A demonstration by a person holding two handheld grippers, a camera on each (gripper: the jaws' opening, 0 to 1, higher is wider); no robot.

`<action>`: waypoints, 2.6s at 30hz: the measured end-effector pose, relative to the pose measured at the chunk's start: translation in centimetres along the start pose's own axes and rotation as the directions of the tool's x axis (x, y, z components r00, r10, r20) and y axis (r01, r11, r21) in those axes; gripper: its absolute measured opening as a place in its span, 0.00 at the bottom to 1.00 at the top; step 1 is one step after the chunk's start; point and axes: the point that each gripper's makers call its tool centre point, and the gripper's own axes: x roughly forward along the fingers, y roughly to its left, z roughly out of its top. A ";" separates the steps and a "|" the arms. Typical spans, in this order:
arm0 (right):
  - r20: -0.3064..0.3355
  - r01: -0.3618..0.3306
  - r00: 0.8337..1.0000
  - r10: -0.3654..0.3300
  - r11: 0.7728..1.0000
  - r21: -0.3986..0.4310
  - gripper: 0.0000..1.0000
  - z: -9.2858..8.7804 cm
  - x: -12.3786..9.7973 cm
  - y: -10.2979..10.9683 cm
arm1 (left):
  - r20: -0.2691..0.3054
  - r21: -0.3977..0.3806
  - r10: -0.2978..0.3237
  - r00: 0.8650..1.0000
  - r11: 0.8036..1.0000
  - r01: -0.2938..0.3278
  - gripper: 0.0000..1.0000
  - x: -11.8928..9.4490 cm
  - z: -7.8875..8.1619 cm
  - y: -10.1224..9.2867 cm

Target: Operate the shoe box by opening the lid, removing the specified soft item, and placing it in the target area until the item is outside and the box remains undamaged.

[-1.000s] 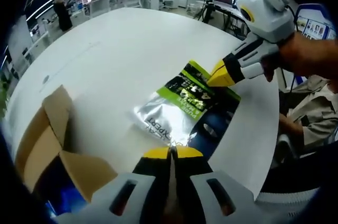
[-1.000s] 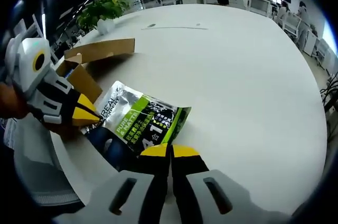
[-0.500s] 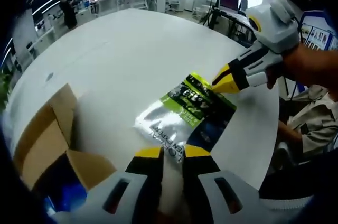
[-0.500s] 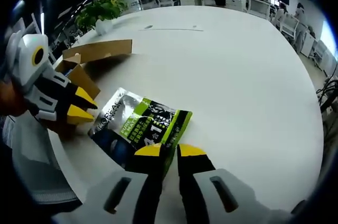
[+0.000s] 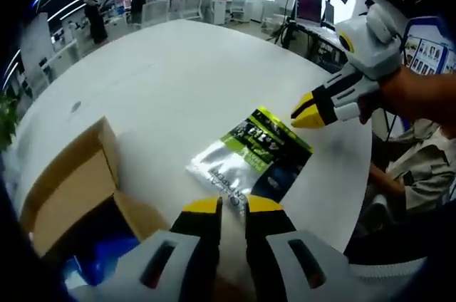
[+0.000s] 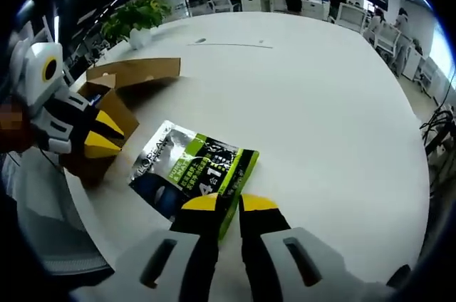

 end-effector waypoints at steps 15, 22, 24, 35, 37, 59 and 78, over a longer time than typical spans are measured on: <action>0.024 0.010 1.000 -0.009 1.000 -0.019 0.10 0.9 -1.5 1.4 | 0.051 -0.016 0.019 0.999 1.000 -0.019 0.09 -2.4 0.6 0.6; 0.024 0.003 1.000 -0.002 0.999 -0.036 0.09 1.3 -1.6 2.3 | 0.064 -0.024 0.026 0.998 0.999 -0.024 0.09 -3.3 0.4 0.9; 0.023 0.001 1.000 0.000 0.999 -0.040 0.09 1.4 -1.7 2.6 | 0.066 -0.027 0.028 0.997 0.999 -0.027 0.09 -3.4 0.3 1.0; 0.024 -0.011 1.000 0.012 0.998 -0.060 0.09 1.9 -1.6 3.9 | 0.079 -0.041 0.044 0.996 0.998 -0.041 0.09 -4.6 -0.2 1.9; 0.023 -0.015 1.000 0.017 0.998 -0.063 0.09 2.1 -1.6 4.4 | 0.083 -0.042 0.050 0.995 0.998 -0.047 0.08 -4.8 -0.2 2.2; 0.025 -0.066 0.997 0.070 0.989 -0.130 0.09 4.2 -0.6 9.7 | 0.119 -0.094 0.105 0.987 0.991 -0.094 0.09 -8.8 -2.2 5.0; 0.026 -0.095 0.995 0.101 0.980 -0.178 0.08 6.3 0.8 14.7 | 0.123 -0.143 0.159 0.980 0.980 -0.141 0.09 -12.0 -5.3 8.7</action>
